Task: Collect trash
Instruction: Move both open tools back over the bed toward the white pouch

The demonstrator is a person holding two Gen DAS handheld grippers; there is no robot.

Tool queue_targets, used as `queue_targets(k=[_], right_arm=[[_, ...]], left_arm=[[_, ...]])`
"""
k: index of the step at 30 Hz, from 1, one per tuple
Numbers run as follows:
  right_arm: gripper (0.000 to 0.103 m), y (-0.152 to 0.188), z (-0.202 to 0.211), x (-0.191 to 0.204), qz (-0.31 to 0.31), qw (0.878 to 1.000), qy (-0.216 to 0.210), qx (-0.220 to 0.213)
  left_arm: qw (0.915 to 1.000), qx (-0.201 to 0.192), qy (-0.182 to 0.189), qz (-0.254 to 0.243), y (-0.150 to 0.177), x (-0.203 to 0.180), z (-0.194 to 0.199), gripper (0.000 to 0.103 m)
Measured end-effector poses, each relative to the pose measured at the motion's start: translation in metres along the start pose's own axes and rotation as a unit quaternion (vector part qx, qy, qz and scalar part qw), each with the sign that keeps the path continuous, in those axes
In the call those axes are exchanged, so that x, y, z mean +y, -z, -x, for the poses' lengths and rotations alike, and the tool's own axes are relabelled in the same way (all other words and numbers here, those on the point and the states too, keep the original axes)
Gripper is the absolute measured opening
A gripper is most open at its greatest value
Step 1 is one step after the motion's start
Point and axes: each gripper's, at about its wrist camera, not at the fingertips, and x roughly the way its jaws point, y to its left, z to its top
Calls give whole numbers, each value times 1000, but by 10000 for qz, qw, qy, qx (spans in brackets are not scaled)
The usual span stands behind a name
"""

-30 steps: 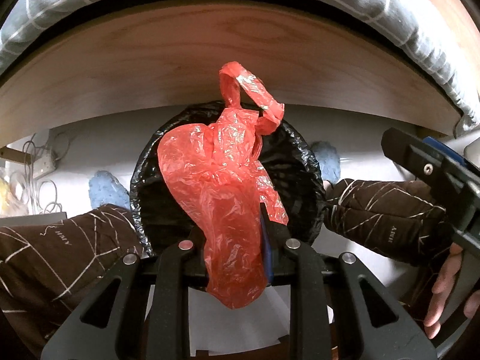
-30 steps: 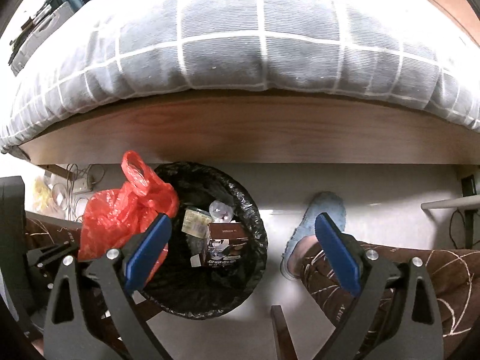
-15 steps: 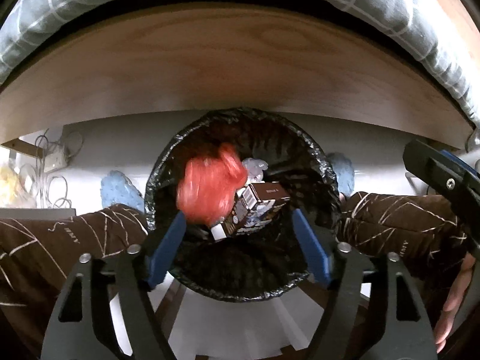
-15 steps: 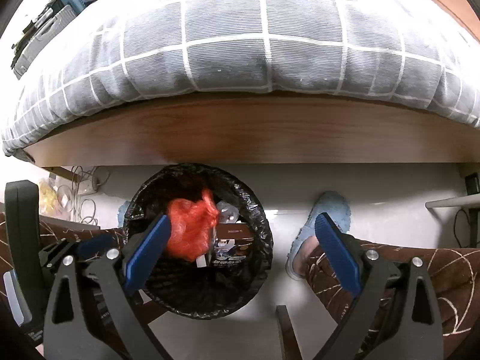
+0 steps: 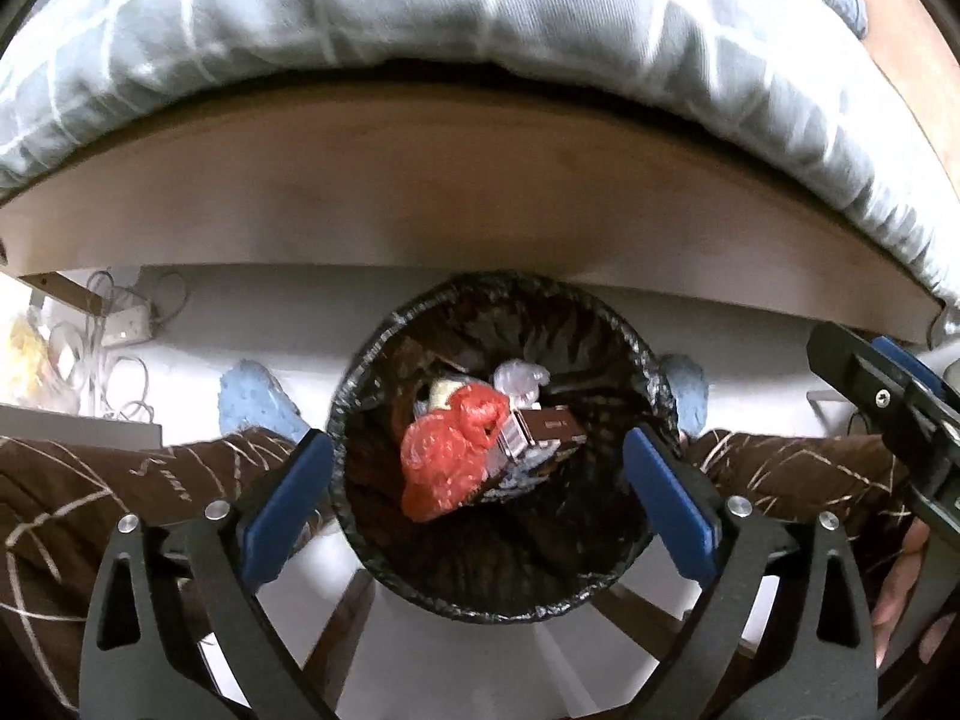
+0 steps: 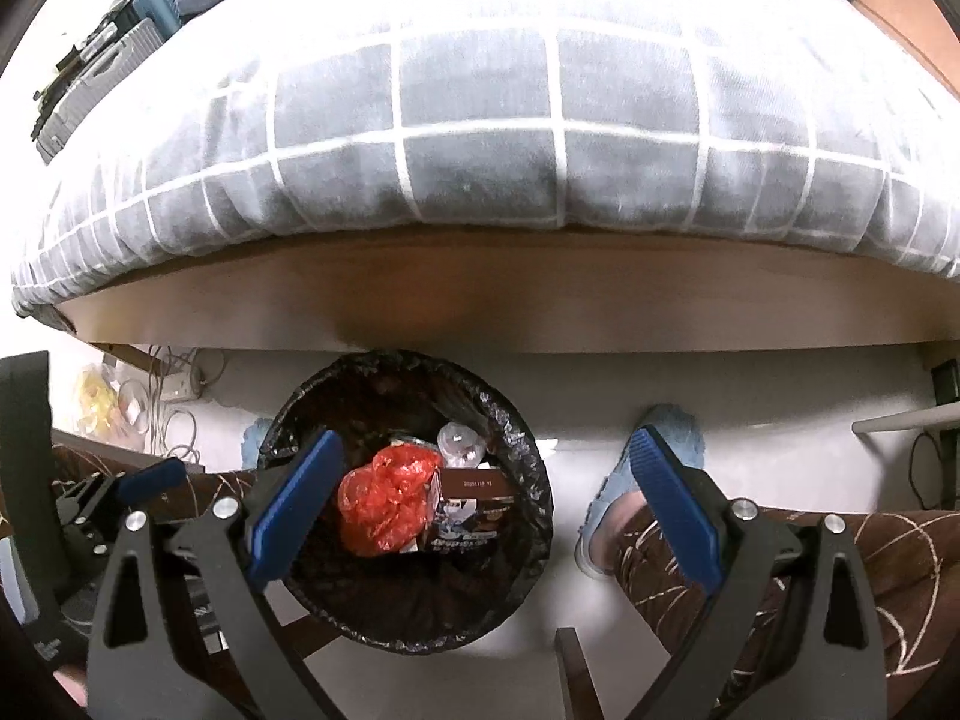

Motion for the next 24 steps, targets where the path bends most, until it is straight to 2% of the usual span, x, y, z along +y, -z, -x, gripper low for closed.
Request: queue_targets(k=[11, 17, 24], right_arm=[[93, -14, 37, 11, 283, 9978, 85, -590], [93, -28, 64, 13, 330, 9945, 145, -980], [93, -59, 82, 12, 295, 9905, 85, -1341]], left_arm=[[9969, -785, 100, -3, -19, 10, 55, 97], [9921, -1246, 54, -105, -34, 10, 85, 97], [9863, -1626, -74, -263, -74, 11, 106, 97]])
